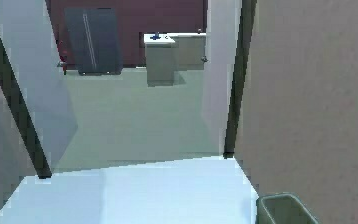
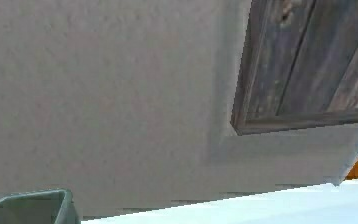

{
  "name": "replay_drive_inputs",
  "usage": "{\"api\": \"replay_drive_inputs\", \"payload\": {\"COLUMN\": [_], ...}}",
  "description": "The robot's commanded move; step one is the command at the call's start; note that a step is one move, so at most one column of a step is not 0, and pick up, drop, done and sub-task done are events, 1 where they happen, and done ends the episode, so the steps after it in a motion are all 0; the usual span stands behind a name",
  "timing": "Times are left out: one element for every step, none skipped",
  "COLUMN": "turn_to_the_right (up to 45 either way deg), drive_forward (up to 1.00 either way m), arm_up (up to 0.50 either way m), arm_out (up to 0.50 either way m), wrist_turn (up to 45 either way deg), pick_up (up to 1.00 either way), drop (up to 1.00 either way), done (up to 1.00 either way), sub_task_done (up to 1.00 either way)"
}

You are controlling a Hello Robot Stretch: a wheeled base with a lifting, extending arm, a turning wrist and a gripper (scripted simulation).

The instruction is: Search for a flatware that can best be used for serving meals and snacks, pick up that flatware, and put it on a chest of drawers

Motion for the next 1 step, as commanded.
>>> {"api": "replay_drive_inputs", "payload": {"turn_to_the_right": [-6.0], "drive_forward": [0.0], "arm_up": [0.0], "arm_out": [0.0], "wrist_turn": [0.0], "pick_up": [0.0], "drop": [0.0], "done": [0.0], "sub_task_done": [0.0]}}
